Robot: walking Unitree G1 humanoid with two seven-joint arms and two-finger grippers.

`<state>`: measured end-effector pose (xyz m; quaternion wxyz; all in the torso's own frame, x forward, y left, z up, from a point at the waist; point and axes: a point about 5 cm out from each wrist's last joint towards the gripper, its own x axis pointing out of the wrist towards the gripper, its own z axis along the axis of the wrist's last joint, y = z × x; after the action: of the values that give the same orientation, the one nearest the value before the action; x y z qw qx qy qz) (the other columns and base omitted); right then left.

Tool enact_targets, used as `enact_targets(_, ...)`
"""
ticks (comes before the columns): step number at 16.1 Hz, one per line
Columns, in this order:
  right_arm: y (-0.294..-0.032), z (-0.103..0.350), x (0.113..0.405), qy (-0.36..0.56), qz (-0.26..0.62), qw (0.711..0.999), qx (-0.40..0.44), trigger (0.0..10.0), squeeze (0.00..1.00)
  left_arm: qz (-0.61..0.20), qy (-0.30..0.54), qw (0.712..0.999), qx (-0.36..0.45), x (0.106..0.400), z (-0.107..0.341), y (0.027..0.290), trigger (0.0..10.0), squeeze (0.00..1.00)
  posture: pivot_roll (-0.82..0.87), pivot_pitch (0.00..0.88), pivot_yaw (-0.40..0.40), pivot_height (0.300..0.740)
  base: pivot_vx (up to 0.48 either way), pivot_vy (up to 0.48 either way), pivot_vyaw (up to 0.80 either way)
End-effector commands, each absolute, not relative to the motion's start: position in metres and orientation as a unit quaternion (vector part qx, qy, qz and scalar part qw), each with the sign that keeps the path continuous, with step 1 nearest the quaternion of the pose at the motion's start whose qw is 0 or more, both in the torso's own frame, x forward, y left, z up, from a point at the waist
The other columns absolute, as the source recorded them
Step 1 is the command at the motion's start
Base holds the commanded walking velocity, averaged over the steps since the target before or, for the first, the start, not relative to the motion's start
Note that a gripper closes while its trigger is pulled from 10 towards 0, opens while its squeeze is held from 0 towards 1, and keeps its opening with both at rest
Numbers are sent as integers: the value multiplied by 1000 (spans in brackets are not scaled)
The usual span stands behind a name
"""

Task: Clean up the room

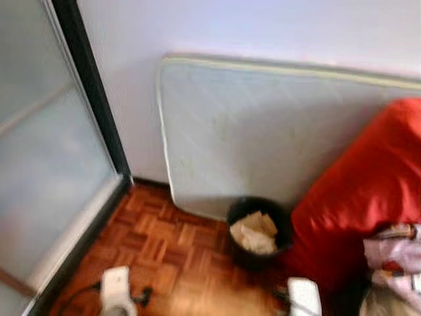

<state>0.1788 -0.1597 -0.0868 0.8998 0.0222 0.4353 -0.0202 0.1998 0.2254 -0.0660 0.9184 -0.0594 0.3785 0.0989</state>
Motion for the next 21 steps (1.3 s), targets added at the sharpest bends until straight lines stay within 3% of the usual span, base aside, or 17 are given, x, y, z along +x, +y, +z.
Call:
enact_targets(1, -172, -88, 174, 440, -40, 897, 24, 10000, 0, 92, 374, 921, -63, 204, -65, 219, 10000, 0, 70, 8, -19, 735, 311, 0, 0)
enact_targets(21, -169, -88, 175, 440, -32, 897, 19, 10000, 0, 93, 364, 925, -60, 209, -61, 221, 10000, 0, 82, 31, -18, 735, 310, 0, 0)
